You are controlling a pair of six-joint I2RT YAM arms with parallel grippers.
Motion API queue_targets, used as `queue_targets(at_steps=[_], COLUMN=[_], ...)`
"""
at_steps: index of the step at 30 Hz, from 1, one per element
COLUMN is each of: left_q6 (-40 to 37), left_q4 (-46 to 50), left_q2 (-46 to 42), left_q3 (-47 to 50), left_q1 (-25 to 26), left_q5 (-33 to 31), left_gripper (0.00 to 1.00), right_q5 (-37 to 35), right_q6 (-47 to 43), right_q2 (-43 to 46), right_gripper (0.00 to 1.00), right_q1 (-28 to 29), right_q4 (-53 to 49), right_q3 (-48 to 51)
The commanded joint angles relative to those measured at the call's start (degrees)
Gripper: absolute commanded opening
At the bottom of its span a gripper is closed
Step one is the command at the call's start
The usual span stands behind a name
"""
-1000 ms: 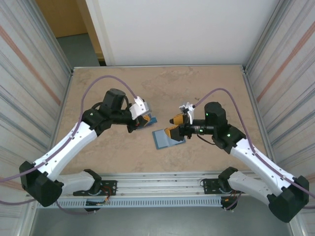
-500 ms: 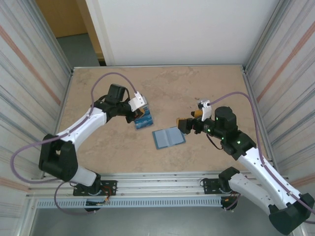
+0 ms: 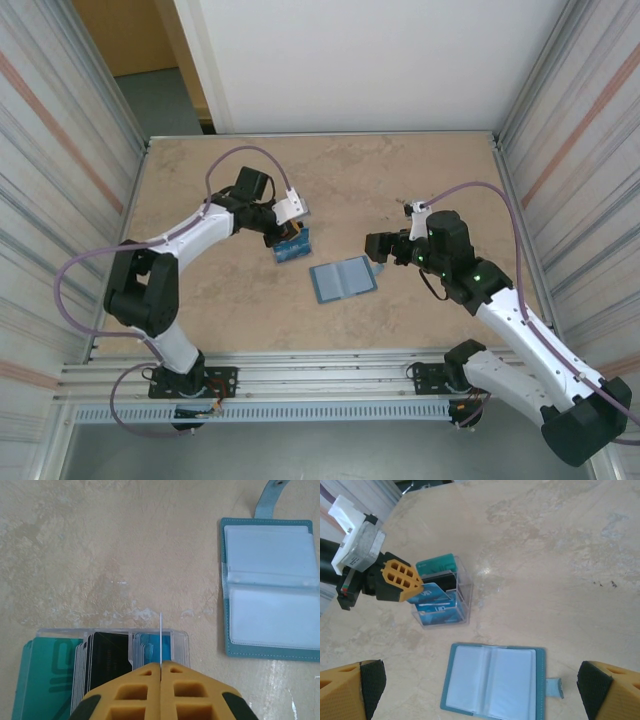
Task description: Take the credit cards out of the card holder
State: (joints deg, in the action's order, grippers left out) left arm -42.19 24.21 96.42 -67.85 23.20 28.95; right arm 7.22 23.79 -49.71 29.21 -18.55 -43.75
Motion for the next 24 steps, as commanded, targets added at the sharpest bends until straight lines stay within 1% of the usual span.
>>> queue_targets(at_steps=[1,16,22,23,24], left_q6=[-1.2,0.1,1.1,1.2,1.3], left_q4=[1.6,1.8,2.0,2.0,1.9], left_q2=[1.4,5.0,5.1,5.1,5.0], left_q3=[-1.8,-2.2,-2.5,-2.5,-2.6], left_q1=[-0.4,-0.5,-0.5,-0.5,-0.5], left_q5=[1.5,-0.8,-0.8,-0.6,-0.5], left_gripper=[0.00,0.00,0.14,0.18,0.18], right_q5=[-1.1,-0.3,0.4,0.4,0.5], right_q6=[1.4,1.4,1.4,1.4,1.3], right_q2=[0.1,0.1,-0.4,-0.4,-0.4], right_gripper=[0.99,0.99,0.99,0.99,0.99], right_q1=[-0.4,-0.4,-0.4,-0.4,-0.4], right_q4=[-0.7,-1.0,-0.9,-0.8,-0.8], right_q3=[-2.2,-2.1,-2.2,-2.2,-2.2])
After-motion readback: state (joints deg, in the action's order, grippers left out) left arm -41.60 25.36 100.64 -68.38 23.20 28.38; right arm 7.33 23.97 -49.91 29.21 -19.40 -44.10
